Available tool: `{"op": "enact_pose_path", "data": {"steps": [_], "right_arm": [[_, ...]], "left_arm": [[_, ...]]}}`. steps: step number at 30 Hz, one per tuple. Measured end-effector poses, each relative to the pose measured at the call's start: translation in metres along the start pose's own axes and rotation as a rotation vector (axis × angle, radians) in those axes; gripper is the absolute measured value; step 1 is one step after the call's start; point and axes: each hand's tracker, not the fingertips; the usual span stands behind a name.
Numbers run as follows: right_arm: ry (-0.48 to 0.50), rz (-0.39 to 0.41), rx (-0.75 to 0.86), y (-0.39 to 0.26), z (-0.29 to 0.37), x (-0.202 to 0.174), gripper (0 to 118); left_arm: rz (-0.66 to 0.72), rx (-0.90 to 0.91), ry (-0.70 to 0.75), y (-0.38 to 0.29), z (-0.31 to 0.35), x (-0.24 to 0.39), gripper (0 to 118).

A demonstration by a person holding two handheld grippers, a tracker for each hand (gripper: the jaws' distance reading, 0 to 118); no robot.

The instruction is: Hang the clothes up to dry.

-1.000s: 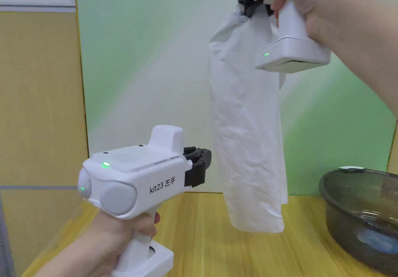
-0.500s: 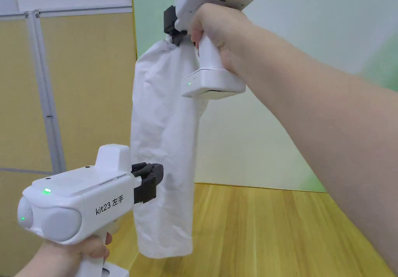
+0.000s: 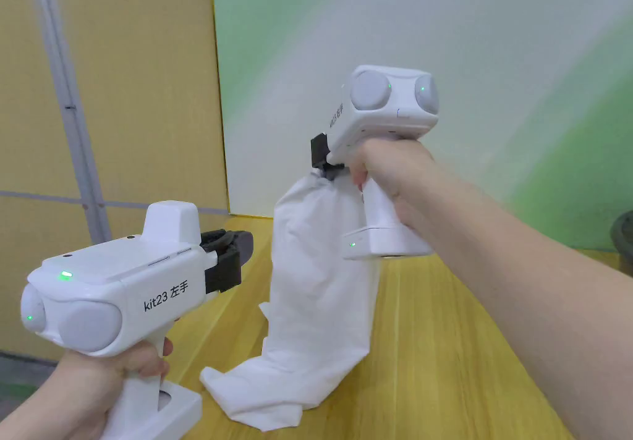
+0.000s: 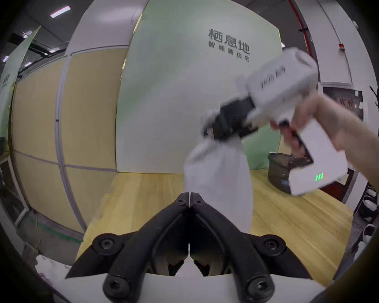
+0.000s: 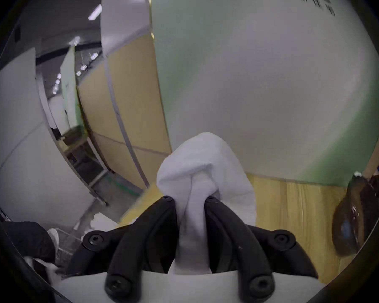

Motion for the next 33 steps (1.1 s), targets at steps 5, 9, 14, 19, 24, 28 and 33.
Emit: {"op": "enact_pose_path", "data": {"steps": [5, 9, 14, 19, 24, 28, 33], "right_arm": [[-0.052, -0.023, -0.047, -0.043, -0.012, 0.035, 15], [-0.074, -0.015, -0.091, -0.072, 0.001, 0.078, 15], [-0.164, -0.078, -0.137, -0.114, 0.028, 0.157, 15], [-0.277, -0.172, -0.195, -0.17, 0.045, 0.229, 15], [-0.339, -0.241, -0.23, -0.211, 0.053, 0.28, 15], [-0.362, -0.233, -0.232, -0.232, 0.069, 0.284, 15], [-0.448, -0.203, -0.182, -0.235, 0.082, 0.286, 58]], "left_arm": [[-0.011, -0.022, -0.025, -0.006, -0.011, 0.014, 0], [0.002, -0.015, -0.051, -0.006, -0.023, 0.026, 0], [0.003, -0.032, -0.108, -0.015, -0.046, 0.052, 0], [-0.01, -0.066, -0.156, -0.024, -0.069, 0.081, 0], [-0.015, -0.096, -0.176, -0.031, -0.089, 0.102, 0], [-0.019, -0.112, -0.183, -0.037, -0.098, 0.113, 0], [-0.021, -0.126, -0.183, -0.039, -0.1, 0.119, 0]]}}
